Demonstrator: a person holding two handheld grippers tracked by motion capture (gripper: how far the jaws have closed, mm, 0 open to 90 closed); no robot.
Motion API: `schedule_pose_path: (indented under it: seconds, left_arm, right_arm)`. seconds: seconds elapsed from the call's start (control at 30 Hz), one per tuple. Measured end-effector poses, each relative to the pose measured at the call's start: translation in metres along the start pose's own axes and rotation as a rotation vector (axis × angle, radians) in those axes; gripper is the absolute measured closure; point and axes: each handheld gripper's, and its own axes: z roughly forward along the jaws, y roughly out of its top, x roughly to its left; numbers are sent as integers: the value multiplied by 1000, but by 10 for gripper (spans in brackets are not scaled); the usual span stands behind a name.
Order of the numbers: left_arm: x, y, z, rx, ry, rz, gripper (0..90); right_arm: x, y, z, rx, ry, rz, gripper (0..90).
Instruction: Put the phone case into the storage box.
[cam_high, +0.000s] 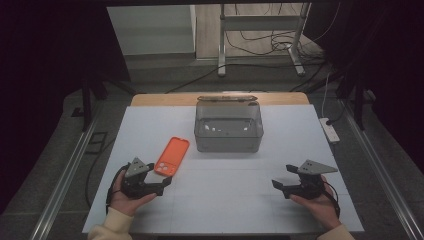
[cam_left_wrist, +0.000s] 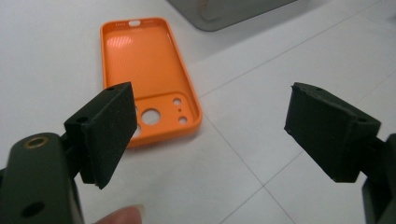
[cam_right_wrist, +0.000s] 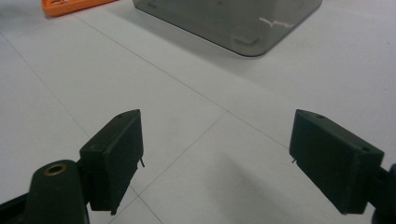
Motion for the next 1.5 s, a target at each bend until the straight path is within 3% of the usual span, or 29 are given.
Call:
schedule_pose_path:
  seconds: [0.2,0.57,0.9,1.23,1.5]
  left_arm:
    - [8,10,-3,62,5,-25,165]
    - [16,26,-3,92,11,-10,168]
    - [24,31,5,131,15,-39,168]
    - [24,46,12,196,1,16,167]
    - [26,59,15,226,8,30,165]
  right_arm:
    - [1,-1,-3,-1,-2,-2,178]
    - [1,-2,1,19,1,6,178]
    - [1,-3,1,23,-5,8,177]
    - [0,-3,2,32,-9,10,175]
    - [0,-4,3,40,-9,10,175]
